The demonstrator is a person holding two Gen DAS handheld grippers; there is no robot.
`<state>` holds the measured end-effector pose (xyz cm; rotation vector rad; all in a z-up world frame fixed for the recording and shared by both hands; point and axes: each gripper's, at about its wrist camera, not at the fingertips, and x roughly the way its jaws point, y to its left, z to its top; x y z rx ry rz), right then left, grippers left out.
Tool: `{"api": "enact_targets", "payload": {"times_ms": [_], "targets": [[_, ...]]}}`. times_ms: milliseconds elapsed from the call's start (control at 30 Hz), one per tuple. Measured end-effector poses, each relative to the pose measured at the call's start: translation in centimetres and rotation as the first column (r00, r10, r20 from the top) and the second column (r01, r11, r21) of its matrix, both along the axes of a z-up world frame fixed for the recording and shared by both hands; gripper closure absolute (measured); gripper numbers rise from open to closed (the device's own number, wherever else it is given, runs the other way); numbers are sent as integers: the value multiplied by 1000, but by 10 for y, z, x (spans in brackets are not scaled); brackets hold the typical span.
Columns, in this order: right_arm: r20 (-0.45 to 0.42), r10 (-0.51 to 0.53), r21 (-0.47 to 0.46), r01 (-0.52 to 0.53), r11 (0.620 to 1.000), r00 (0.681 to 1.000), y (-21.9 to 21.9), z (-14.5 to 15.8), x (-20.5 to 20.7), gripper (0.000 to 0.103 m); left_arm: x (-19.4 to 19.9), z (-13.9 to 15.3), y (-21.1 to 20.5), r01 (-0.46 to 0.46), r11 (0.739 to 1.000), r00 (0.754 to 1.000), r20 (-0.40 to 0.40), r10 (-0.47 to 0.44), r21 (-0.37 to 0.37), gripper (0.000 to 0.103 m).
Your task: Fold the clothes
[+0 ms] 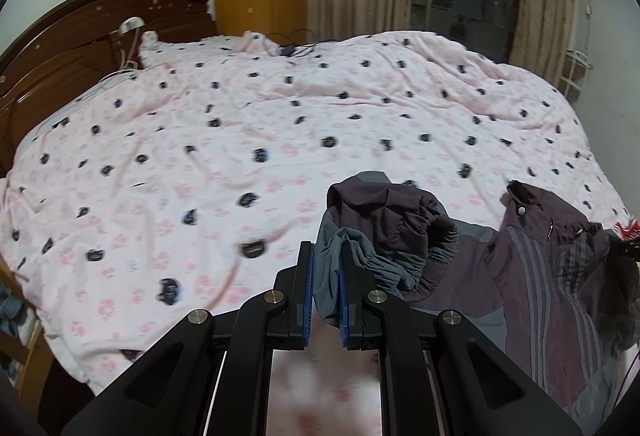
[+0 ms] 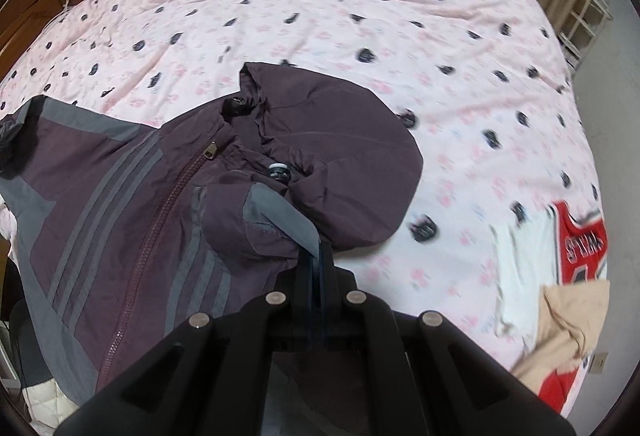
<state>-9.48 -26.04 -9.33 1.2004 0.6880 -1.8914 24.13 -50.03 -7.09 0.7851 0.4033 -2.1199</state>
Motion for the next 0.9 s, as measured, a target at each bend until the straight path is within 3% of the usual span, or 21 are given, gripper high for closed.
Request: {"api": "enact_targets", "payload": {"times_ms": [167, 567, 667, 800, 900], "targets": [[4, 29, 11, -29, 1000, 1000, -29, -8, 9, 100, 16, -11, -12, -31, 999, 999, 29, 31, 13, 94], [5, -1, 74, 1, 997, 1000, -23, -32, -2, 99, 20, -40, -22, -87, 995, 991, 107, 82, 48, 91], [-16, -3, 93, 5, 996, 1000, -16, -35, -3, 87, 24, -40, -22, -109, 992, 989, 111, 101, 61, 87], [-30, -9, 77, 12, 997, 1000, -5, -31, -3, 82, 33, -34, -14, -109, 992, 990, 100, 103, 57, 79], [-33, -15, 53, 16, 998, 999, 3, -27, -4, 64, 37, -26, -1, -89, 995, 993, 82, 86, 36, 70]]}}
